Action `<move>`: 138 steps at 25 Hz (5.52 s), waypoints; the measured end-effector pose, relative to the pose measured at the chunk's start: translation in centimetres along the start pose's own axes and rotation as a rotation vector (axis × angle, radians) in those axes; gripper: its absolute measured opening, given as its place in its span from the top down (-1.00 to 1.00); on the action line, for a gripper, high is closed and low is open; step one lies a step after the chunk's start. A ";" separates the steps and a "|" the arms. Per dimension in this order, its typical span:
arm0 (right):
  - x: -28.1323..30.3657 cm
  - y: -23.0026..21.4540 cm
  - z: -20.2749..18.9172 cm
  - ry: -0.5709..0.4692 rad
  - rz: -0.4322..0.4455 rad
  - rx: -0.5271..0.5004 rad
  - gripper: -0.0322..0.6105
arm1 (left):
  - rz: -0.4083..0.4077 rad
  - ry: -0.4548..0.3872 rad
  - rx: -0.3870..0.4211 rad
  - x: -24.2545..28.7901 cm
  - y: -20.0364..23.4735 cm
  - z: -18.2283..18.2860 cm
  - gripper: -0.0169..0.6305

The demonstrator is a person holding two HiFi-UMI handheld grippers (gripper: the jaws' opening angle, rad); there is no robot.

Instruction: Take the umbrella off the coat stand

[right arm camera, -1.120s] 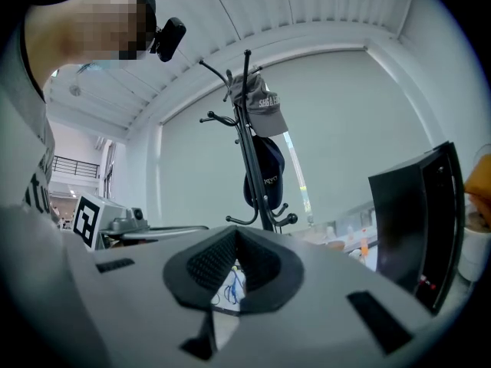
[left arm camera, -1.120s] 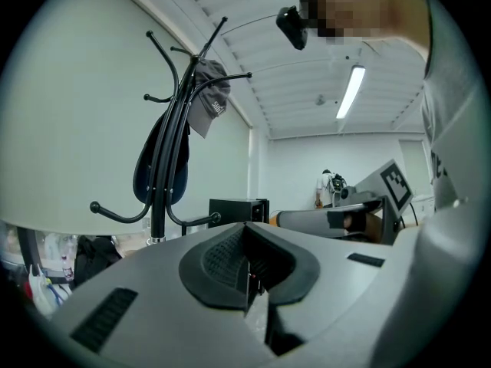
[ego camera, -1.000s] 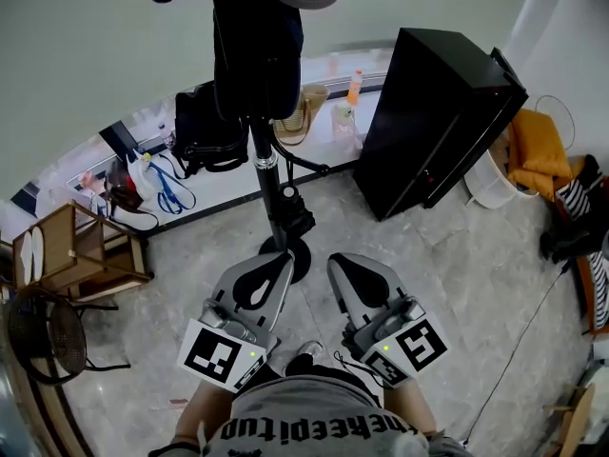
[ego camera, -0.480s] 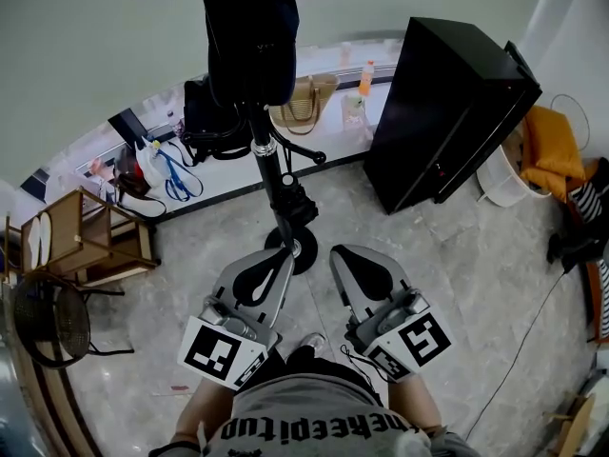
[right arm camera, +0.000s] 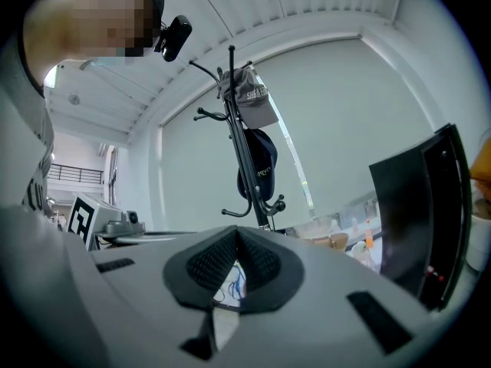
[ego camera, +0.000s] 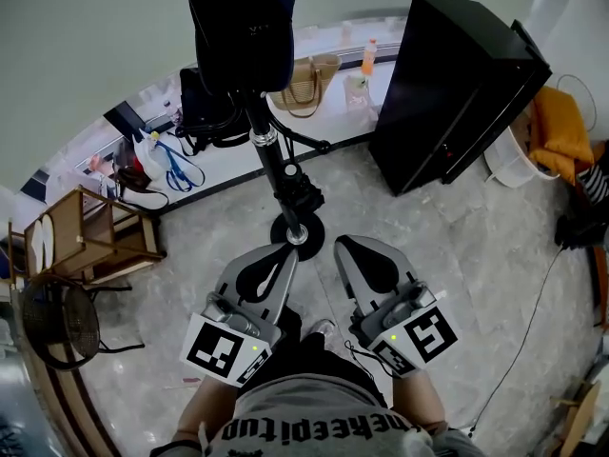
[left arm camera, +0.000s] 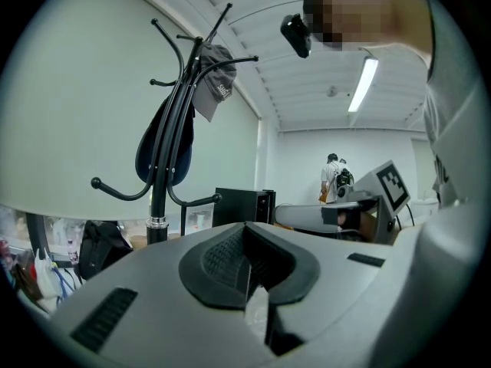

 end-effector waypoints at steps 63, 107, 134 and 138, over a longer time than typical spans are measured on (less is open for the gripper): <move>1.9 -4.0 -4.3 0.079 -0.332 0.032 0.87 | -0.075 0.121 0.047 10.5 10.1 -7.9 0.20; 0.9 -3.9 -4.7 0.087 -0.424 0.043 0.87 | -0.057 0.179 0.149 13.2 11.2 -8.6 0.33; -0.2 -3.2 -1.8 0.025 -0.379 -0.010 0.87 | -0.128 0.108 0.114 11.2 7.4 -2.2 0.34; -0.8 -3.3 -1.5 0.017 -0.377 -0.013 0.87 | -0.143 0.099 0.125 11.3 6.3 -1.8 0.34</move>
Point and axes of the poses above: the fingertips, and each gripper's own axes: x forward along the fingers, y to its left, z out of its top, the point moved 8 cm from there along -x, backward along the fingers, and after that the axes turned 4 degrees about x, right-handed, at the moved point
